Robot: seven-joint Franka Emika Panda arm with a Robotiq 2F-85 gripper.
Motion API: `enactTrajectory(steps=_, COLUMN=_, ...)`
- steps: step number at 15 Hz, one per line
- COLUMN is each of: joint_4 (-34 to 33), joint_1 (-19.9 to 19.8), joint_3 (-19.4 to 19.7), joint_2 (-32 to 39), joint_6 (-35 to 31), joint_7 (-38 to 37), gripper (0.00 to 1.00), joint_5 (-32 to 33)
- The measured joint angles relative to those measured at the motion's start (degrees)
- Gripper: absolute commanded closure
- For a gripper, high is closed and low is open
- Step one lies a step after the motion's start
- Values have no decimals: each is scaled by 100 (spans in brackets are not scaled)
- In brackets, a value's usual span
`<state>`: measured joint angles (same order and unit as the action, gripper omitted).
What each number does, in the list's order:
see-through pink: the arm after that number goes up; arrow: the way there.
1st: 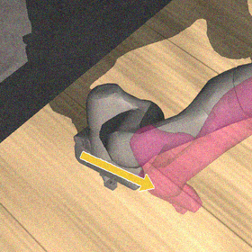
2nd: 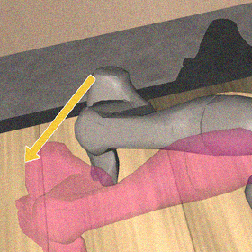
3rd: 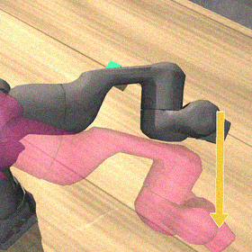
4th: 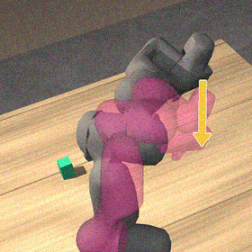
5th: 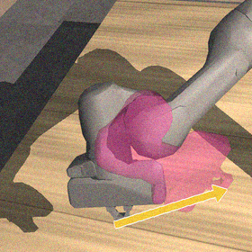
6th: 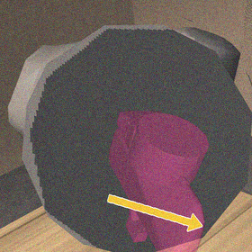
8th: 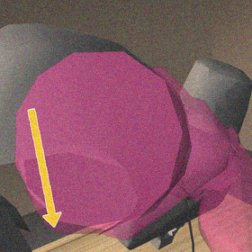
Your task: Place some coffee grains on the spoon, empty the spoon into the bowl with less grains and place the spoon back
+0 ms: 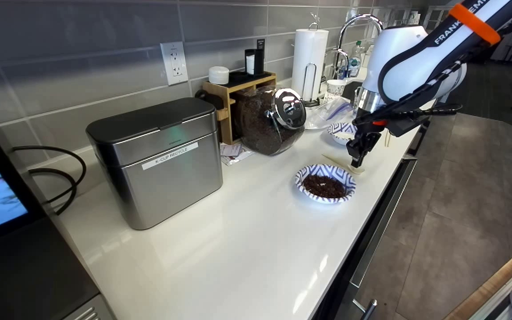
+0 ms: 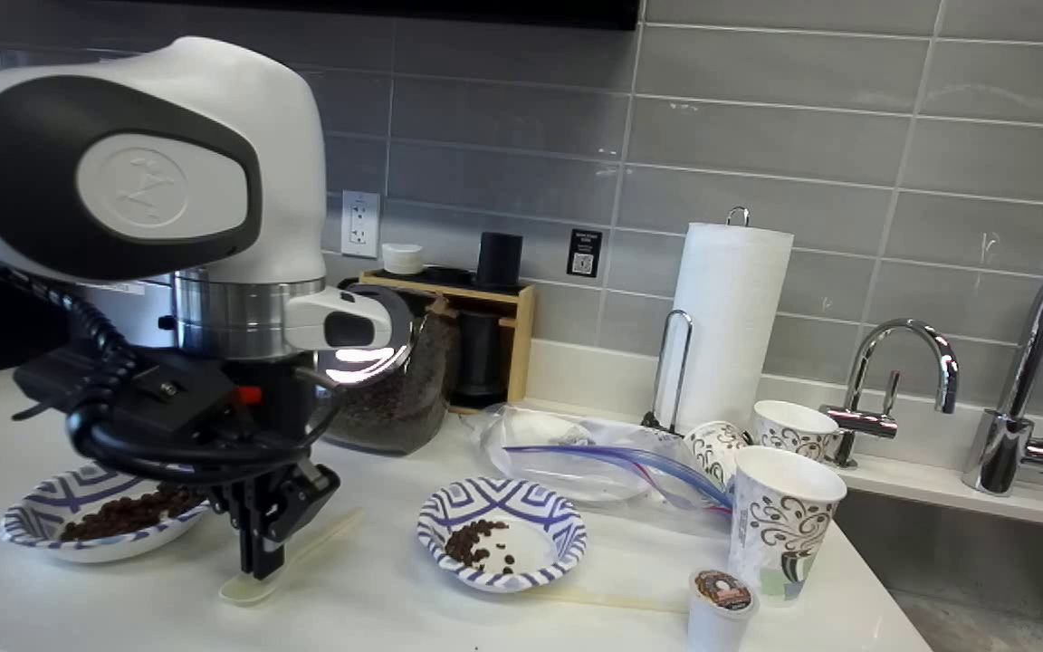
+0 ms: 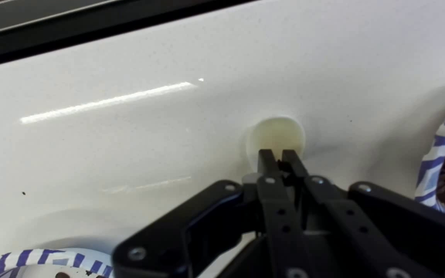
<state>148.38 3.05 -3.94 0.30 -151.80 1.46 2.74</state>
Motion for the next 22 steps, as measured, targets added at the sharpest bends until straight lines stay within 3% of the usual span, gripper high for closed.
enactTrajectory(steps=2, joint_4=0, joint_1=0, joint_3=0, joint_2=0, joint_6=21, joint_7=2, gripper=98, joint_5=4)
enactTrajectory(steps=3, joint_4=0, joint_1=0, joint_3=0, joint_2=0, joint_6=32, joint_7=2, gripper=66, joint_5=4)
enactTrajectory(steps=4, joint_4=0, joint_1=0, joint_3=0, joint_2=0, joint_6=43, joint_7=2, gripper=65, joint_5=7)
enactTrajectory(steps=13, joint_4=-7, joint_1=0, joint_3=0, joint_2=0, joint_6=57, joint_7=2, gripper=3, joint_5=17)
enactTrajectory(steps=22, joint_4=-124, joint_1=-14, joint_3=56, joint_2=-1, joint_6=57, joint_7=-7, gripper=0, joint_5=97)
